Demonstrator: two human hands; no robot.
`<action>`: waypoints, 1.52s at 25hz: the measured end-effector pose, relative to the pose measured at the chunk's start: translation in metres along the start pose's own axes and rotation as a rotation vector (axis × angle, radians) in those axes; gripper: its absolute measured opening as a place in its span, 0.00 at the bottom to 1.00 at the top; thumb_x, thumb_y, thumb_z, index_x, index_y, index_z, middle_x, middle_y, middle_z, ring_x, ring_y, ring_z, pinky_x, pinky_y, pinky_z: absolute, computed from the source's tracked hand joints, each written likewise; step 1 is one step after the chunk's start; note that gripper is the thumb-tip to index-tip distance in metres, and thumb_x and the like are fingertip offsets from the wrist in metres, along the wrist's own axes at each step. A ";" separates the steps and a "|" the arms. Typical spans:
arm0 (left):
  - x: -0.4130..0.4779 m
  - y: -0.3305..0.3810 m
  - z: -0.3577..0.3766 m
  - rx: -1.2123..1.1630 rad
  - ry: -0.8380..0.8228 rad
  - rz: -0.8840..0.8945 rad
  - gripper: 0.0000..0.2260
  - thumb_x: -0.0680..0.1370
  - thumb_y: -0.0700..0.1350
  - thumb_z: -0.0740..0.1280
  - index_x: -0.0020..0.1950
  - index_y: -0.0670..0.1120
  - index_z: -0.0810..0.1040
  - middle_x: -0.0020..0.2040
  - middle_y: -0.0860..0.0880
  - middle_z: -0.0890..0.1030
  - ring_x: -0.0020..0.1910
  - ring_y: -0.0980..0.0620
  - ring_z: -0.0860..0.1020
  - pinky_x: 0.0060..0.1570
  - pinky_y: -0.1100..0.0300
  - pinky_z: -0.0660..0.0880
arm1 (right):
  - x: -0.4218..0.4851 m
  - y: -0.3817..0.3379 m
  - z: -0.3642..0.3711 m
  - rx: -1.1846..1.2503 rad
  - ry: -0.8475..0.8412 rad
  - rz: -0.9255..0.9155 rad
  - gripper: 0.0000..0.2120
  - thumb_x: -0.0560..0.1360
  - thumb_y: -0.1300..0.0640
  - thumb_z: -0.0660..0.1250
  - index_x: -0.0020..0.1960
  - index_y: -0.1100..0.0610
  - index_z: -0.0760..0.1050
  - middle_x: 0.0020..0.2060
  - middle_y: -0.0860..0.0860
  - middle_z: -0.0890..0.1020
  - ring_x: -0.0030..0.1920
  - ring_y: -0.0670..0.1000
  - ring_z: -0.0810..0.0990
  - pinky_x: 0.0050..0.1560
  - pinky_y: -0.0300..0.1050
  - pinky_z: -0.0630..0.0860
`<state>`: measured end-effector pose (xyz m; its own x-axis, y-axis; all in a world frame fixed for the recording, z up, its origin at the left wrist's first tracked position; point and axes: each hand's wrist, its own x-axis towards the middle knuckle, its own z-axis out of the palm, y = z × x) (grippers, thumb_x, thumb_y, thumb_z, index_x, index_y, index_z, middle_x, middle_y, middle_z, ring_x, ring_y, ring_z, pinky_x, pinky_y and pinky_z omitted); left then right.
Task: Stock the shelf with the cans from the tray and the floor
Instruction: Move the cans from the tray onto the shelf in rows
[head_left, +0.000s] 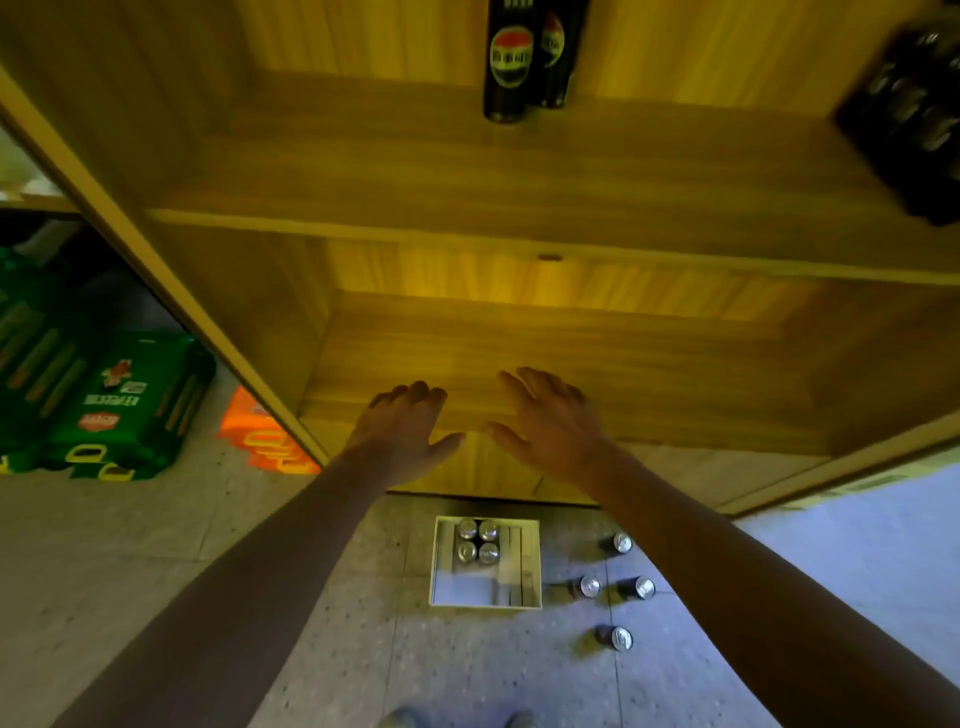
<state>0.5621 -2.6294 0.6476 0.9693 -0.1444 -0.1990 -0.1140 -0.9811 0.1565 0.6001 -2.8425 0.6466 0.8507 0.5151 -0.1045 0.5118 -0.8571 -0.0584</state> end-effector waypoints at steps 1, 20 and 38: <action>0.004 -0.001 0.033 -0.012 -0.041 0.000 0.28 0.78 0.64 0.60 0.70 0.46 0.70 0.64 0.44 0.76 0.62 0.43 0.76 0.58 0.49 0.72 | -0.004 0.006 0.037 0.027 -0.047 0.020 0.36 0.80 0.33 0.52 0.80 0.53 0.54 0.78 0.56 0.62 0.75 0.59 0.65 0.69 0.59 0.69; 0.068 -0.061 0.651 -0.111 -0.063 0.055 0.28 0.73 0.65 0.59 0.67 0.50 0.72 0.61 0.48 0.79 0.59 0.45 0.78 0.54 0.52 0.76 | -0.033 0.035 0.681 0.131 -0.150 0.149 0.36 0.77 0.33 0.55 0.78 0.52 0.54 0.72 0.54 0.69 0.68 0.58 0.74 0.61 0.56 0.76; 0.083 -0.058 0.718 -0.324 0.137 -0.044 0.28 0.71 0.55 0.73 0.66 0.49 0.68 0.60 0.44 0.81 0.57 0.40 0.80 0.45 0.52 0.74 | -0.017 0.029 0.746 0.438 0.102 0.259 0.26 0.72 0.37 0.68 0.61 0.51 0.67 0.53 0.53 0.84 0.50 0.58 0.83 0.41 0.50 0.79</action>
<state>0.4925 -2.6768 -0.0725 0.9945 -0.0623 -0.0844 -0.0174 -0.8911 0.4534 0.5112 -2.8786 -0.0944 0.9613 0.2652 -0.0746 0.2035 -0.8663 -0.4562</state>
